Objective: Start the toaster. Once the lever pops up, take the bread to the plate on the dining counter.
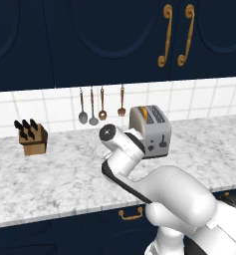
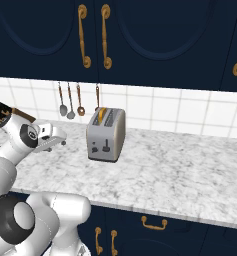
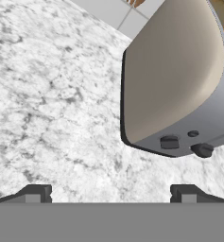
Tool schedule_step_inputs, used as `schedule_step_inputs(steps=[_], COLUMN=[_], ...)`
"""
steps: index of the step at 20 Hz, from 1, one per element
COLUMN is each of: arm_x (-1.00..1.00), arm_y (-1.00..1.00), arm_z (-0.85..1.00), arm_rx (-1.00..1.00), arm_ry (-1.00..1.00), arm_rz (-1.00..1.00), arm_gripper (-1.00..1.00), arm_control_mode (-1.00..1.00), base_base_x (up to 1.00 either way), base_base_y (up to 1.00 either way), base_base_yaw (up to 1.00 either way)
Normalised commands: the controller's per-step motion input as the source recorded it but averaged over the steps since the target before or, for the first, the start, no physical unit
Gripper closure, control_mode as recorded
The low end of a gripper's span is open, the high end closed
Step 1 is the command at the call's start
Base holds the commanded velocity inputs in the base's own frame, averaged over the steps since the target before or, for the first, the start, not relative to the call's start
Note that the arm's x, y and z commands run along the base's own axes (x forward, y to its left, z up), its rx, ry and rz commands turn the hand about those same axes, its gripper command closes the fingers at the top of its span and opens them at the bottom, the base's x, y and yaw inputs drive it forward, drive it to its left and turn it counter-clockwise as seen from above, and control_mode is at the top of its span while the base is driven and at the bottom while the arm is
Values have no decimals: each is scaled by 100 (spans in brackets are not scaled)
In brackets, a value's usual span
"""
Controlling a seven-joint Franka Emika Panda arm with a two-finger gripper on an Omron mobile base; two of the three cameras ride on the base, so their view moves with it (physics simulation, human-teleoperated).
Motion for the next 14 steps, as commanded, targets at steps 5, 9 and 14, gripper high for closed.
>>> schedule_step_inputs(steps=[5, 9, 14], arm_x=[0, 0, 0], arm_y=[0, 0, 0], arm_z=[0, 0, 0], arm_rx=[0, 0, 0], arm_ry=[0, 0, 0], arm_rz=[0, 0, 0], arm_gripper=[-100, -100, -100], arm_control_mode=[-100, -100, -100], base_base_x=[0, 0, 0], base_base_y=[0, 0, 0], base_base_yaw=[0, 0, 0])
